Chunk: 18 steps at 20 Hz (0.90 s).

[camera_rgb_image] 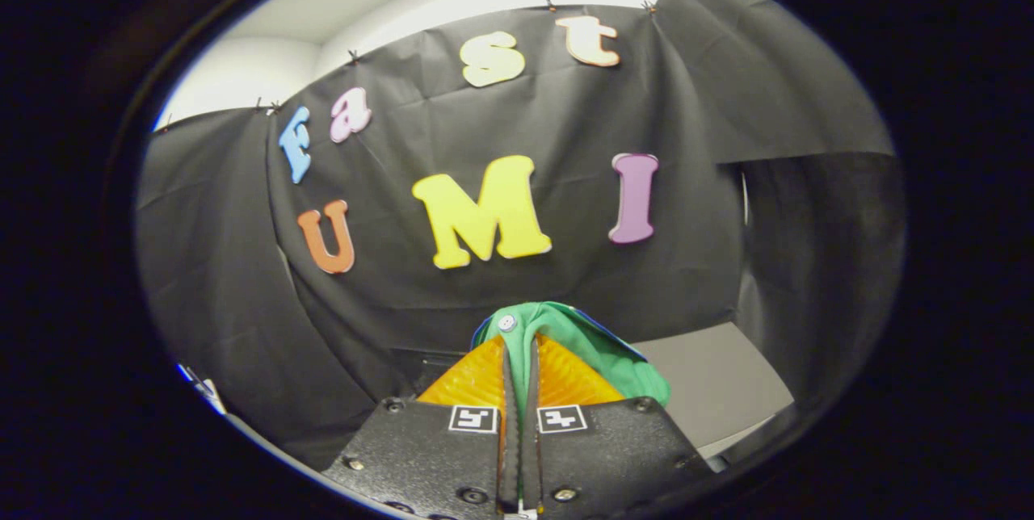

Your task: Put the clothes into the washing machine and then close the washing machine lid.

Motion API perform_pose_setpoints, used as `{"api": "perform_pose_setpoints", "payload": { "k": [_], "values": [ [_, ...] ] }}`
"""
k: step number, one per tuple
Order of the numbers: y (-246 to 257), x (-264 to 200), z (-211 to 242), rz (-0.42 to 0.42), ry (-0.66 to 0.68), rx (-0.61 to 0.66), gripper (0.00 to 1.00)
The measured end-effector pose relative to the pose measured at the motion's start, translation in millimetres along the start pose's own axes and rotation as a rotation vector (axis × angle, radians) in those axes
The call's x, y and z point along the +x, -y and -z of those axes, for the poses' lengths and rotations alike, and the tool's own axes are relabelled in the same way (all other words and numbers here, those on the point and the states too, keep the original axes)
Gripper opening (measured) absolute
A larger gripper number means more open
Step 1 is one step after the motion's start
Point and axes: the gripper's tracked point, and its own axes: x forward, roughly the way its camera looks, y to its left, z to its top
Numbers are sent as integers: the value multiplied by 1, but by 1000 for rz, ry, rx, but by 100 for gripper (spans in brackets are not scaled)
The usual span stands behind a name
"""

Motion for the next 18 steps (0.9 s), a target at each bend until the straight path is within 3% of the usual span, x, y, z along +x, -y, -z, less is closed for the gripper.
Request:
{"api": "perform_pose_setpoints", "payload": {
  "k": [7,12,18],
  "values": [
    [-103,27,8,-115,-17,-30,5],
    [-154,66,49,-187,-93,-50,5],
    [-176,130,123,-209,-252,-42,5]
  ]
}}
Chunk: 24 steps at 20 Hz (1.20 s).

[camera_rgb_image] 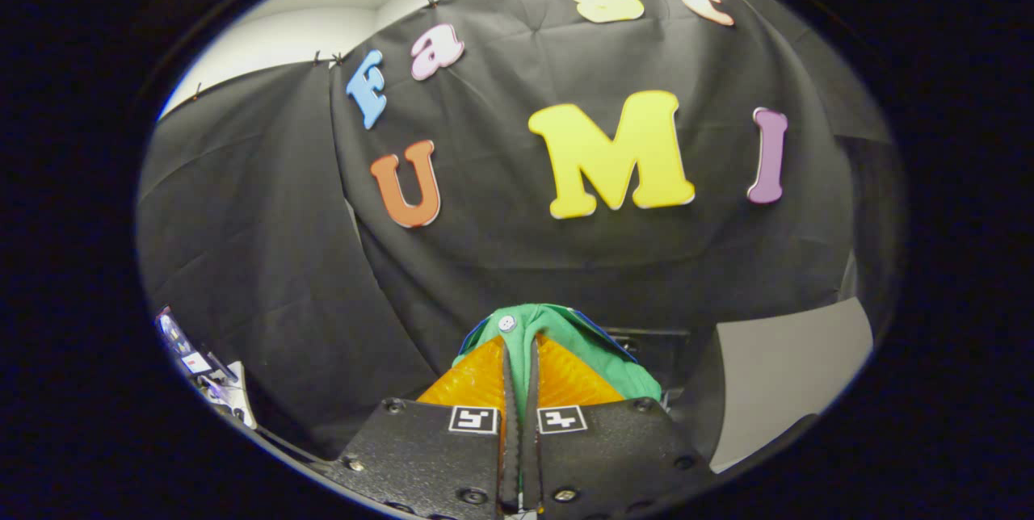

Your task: Put the clothes into the washing machine and then close the washing machine lid.

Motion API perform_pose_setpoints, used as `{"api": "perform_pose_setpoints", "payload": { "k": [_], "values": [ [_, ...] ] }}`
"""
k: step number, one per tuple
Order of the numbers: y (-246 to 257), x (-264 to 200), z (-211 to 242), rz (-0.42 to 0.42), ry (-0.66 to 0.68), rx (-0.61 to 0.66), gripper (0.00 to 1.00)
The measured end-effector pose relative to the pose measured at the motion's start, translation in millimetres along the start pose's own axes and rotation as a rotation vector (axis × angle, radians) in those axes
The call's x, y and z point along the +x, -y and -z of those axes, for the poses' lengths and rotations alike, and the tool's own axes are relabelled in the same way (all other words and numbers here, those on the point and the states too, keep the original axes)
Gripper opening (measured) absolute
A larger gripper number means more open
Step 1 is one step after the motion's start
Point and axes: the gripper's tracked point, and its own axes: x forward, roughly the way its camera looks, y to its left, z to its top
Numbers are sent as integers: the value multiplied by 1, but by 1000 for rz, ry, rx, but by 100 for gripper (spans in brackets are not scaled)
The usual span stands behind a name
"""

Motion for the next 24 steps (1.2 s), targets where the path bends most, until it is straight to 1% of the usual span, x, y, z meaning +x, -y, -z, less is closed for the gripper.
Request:
{"api": "perform_pose_setpoints", "payload": {
  "k": [7,12,18,21,24],
  "values": [
    [25,90,76,9,-192,29,5],
    [51,138,130,43,-325,49,5],
    [77,173,189,98,-468,79,5],
    [88,182,215,124,-526,73,5],
    [94,185,238,149,-603,99,5]
  ]
}}
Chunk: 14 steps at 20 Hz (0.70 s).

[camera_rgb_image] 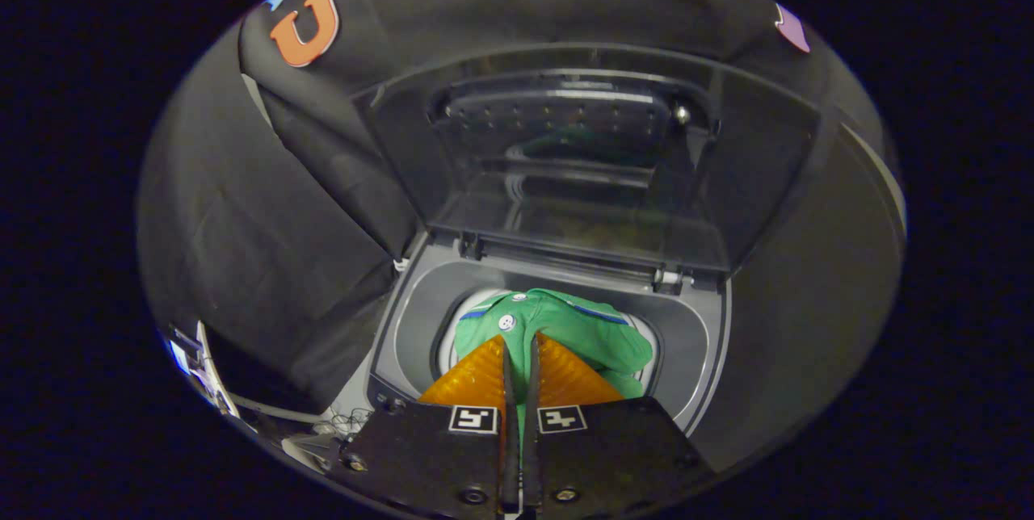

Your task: Put the clothes into the washing machine and then close the washing machine lid.

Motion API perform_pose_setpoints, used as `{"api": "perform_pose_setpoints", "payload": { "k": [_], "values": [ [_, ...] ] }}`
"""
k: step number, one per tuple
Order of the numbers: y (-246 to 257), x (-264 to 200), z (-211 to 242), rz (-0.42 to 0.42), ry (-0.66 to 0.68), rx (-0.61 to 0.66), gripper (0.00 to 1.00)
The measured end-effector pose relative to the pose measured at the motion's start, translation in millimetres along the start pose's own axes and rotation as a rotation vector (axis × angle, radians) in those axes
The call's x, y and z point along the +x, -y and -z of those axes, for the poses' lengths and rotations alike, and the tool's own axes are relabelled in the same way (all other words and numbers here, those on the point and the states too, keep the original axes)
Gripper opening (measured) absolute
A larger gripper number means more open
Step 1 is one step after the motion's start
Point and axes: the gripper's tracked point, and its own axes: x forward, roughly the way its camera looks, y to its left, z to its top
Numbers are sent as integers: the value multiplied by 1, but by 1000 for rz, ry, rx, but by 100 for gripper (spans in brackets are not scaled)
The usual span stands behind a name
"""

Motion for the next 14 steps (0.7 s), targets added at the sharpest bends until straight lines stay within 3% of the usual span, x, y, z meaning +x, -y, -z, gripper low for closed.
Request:
{"api": "perform_pose_setpoints", "payload": {
  "k": [8,14],
  "values": [
    [15,23,12,60,-57,23,6],
    [13,22,15,55,-61,18,14]
  ]
}}
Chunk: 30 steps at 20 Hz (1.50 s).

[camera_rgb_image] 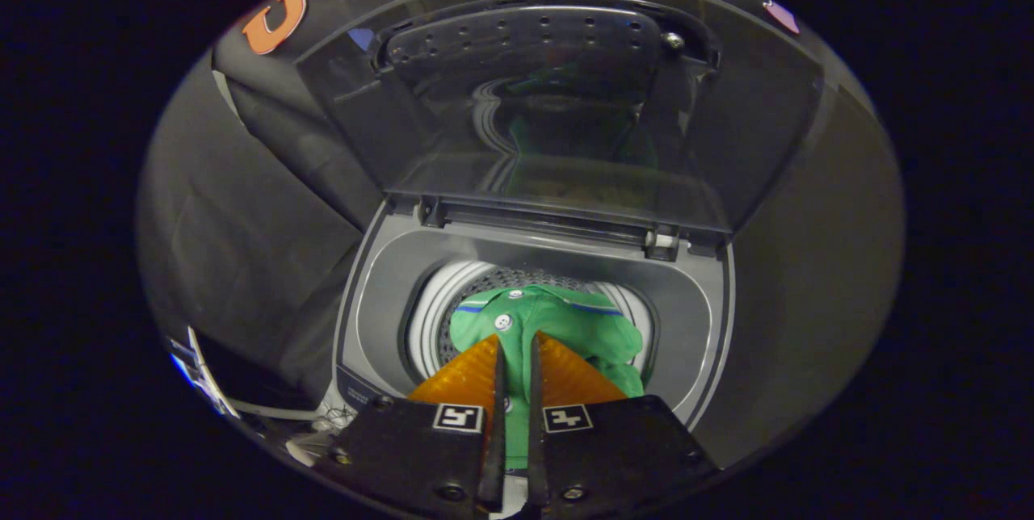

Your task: Put the clothes into the washing machine and then close the washing machine lid.

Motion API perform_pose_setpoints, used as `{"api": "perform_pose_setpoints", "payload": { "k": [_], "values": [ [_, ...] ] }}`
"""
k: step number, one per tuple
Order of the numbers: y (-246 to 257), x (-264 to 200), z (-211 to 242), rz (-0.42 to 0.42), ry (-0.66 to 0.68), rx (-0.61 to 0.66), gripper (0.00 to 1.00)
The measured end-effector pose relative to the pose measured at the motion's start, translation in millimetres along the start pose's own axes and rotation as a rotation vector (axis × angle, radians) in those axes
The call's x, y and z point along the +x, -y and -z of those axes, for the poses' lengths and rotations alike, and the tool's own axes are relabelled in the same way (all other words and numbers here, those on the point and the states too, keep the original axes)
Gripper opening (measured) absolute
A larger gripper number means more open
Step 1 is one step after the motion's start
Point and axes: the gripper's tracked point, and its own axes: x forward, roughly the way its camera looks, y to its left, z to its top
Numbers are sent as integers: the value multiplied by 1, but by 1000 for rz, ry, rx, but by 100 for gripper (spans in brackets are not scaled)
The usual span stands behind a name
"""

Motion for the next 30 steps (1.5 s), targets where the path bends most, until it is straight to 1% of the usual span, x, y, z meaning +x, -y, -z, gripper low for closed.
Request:
{"api": "perform_pose_setpoints", "payload": {
  "k": [5,15,18,24,30],
  "values": [
    [8,-5,5,52,33,-23,77],
    [10,-15,13,71,61,-22,76],
    [13,-24,12,86,88,-26,76],
    [19,-57,5,106,167,-46,76],
    [22,-112,-5,105,277,-46,76]
  ]
}}
